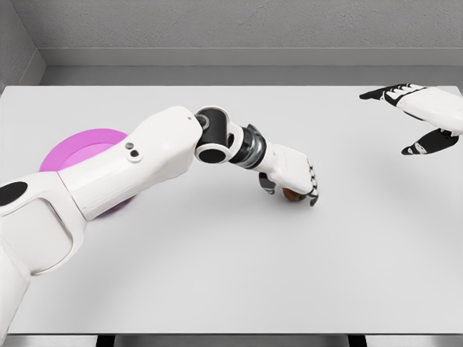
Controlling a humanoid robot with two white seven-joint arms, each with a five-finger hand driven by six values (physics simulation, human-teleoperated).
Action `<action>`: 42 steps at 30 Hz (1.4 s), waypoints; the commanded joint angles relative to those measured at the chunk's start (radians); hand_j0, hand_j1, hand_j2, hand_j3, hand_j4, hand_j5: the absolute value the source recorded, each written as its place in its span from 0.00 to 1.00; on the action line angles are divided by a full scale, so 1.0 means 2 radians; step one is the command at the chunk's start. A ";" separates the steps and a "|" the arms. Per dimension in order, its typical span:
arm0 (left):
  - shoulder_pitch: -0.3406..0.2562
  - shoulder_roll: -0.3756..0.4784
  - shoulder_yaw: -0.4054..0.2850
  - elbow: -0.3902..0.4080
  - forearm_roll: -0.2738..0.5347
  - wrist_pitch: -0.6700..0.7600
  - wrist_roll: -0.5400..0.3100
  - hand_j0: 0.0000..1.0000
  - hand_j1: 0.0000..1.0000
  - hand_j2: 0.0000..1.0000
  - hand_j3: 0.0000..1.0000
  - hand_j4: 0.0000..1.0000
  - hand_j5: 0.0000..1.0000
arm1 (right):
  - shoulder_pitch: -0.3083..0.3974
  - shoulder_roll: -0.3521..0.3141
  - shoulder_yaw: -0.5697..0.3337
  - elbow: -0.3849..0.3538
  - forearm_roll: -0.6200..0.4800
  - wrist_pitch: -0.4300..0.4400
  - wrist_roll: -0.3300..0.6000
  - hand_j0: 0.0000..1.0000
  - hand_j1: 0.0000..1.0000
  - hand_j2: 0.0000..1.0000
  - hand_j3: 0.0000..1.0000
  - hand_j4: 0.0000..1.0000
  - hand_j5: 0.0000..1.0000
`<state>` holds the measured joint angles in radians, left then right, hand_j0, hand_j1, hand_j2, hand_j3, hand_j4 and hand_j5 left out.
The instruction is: Put the apple on the plate with both arms
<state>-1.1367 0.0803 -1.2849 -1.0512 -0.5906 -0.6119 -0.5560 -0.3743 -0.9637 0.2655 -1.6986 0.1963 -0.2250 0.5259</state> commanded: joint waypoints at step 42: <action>0.039 0.326 0.103 -0.067 0.053 0.001 -0.001 0.18 0.18 0.18 0.18 0.18 0.18 | 0.003 -0.007 0.000 -0.001 -0.002 0.001 0.000 1.00 1.00 1.00 1.00 1.00 1.00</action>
<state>-1.0539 0.6983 -1.0981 -1.1926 -0.4625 -0.6032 -0.5481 -0.3682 -0.9759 0.2655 -1.7010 0.1962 -0.2250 0.5261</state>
